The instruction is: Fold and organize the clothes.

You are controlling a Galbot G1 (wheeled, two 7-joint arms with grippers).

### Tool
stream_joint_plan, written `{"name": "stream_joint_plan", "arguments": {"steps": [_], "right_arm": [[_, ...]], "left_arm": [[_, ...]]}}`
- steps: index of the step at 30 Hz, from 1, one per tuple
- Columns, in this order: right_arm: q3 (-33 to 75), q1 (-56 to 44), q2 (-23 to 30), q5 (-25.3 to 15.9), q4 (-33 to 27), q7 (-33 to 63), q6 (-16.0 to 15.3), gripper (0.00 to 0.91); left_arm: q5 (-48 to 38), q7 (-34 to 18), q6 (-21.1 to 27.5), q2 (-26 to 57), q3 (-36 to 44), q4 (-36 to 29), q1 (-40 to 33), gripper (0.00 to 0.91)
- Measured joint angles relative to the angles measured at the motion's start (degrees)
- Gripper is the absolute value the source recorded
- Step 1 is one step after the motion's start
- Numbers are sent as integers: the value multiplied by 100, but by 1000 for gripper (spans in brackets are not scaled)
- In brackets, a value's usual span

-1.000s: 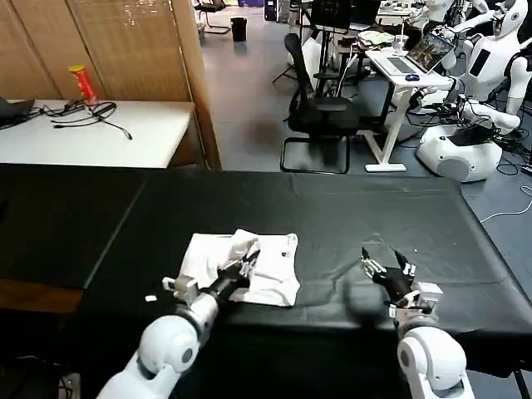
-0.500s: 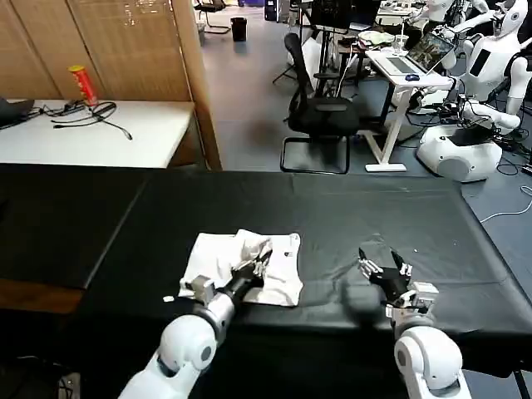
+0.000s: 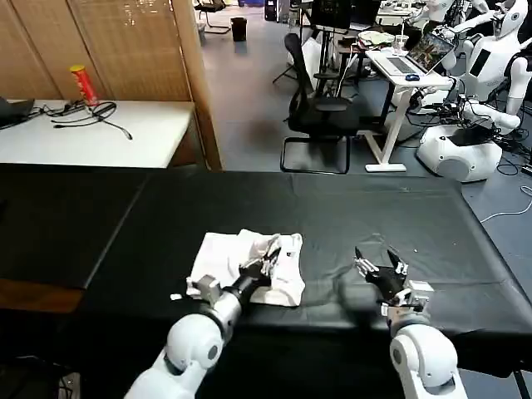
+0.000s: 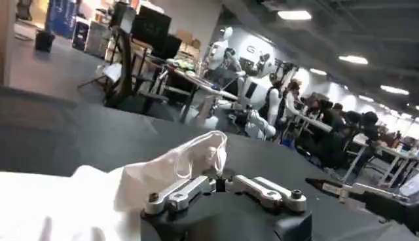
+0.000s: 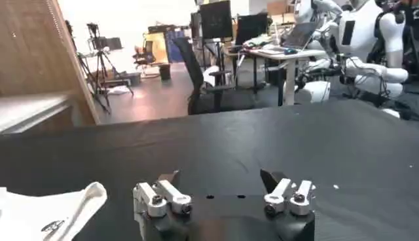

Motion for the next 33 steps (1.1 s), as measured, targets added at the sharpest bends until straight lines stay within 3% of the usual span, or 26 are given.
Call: {"name": "stream_joint_plan", "arguments": {"steps": [8, 17, 26, 33], "right_arm": [[-135, 33, -152, 0, -18, -90, -1, 878], [-423, 142, -458, 26, -15, -278, -1, 878], [-1253, 437, -1020, 115, 60, -874, 82, 878], [-2248, 995, -1226, -413, -200, -1131, 125, 878]], "left_arm": [[-2, 2, -79, -50, 65, 174, 0, 878], [-1044, -5, -11, -265, 58, 21, 9, 878], [-554, -60, -155, 371, -537, -440, -147, 878], [-38, -118, -248, 848, -1101, -534, 40, 878]]}}
